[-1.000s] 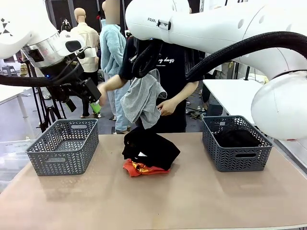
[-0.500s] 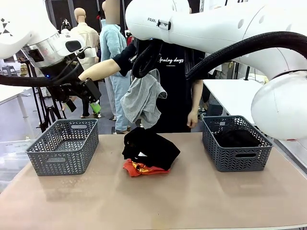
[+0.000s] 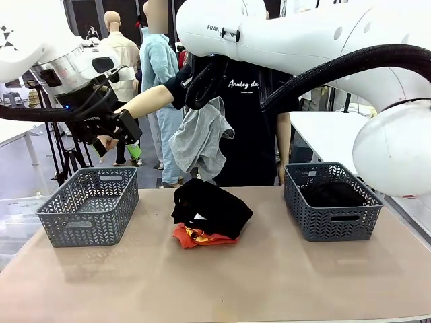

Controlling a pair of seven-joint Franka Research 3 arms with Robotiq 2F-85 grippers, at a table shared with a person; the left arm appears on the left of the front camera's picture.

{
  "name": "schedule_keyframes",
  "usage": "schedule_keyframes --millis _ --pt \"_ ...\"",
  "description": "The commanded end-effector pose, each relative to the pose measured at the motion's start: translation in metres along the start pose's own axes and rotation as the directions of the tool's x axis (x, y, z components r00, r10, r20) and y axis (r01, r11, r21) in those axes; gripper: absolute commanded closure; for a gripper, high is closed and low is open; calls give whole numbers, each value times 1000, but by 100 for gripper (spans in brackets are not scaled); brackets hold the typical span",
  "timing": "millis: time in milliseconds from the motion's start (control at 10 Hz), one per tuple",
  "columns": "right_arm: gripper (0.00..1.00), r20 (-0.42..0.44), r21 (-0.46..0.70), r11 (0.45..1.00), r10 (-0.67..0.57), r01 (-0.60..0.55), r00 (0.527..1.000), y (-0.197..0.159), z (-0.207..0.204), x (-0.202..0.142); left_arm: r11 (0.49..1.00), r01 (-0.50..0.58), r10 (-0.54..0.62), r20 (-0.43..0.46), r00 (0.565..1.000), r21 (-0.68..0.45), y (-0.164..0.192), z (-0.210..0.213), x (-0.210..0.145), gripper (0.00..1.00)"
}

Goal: Sort the tops and bottoms.
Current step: Sort the clothes according to human instructions.

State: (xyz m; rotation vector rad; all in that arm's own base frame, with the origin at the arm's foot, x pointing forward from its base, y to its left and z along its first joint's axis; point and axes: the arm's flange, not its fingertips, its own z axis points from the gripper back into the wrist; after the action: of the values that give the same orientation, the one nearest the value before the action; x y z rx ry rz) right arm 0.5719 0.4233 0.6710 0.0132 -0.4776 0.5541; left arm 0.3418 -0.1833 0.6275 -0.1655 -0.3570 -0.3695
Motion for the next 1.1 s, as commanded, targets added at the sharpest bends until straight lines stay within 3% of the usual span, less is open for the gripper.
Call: schedule_keyframes --millis 0,600,700,800,1000 --pt "100 19 7 1000 4 -5 1000 1 1 2 1000 -2 2 -2 1000 -6 3 0 -2 0" --pt "100 19 7 1000 4 -5 1000 1 1 2 1000 0 0 0 1000 0 0 0 0 0" --pt "100 19 7 1000 4 -5 1000 1 1 2 994 108 -108 0 994 19 15 15 -15 0" --pt "100 19 7 1000 4 -5 1000 1 1 2 974 222 -222 21 975 -36 25 28 -26 0" --pt "100 19 7 1000 4 -5 1000 1 1 2 945 326 -325 -38 945 39 46 48 -49 0"
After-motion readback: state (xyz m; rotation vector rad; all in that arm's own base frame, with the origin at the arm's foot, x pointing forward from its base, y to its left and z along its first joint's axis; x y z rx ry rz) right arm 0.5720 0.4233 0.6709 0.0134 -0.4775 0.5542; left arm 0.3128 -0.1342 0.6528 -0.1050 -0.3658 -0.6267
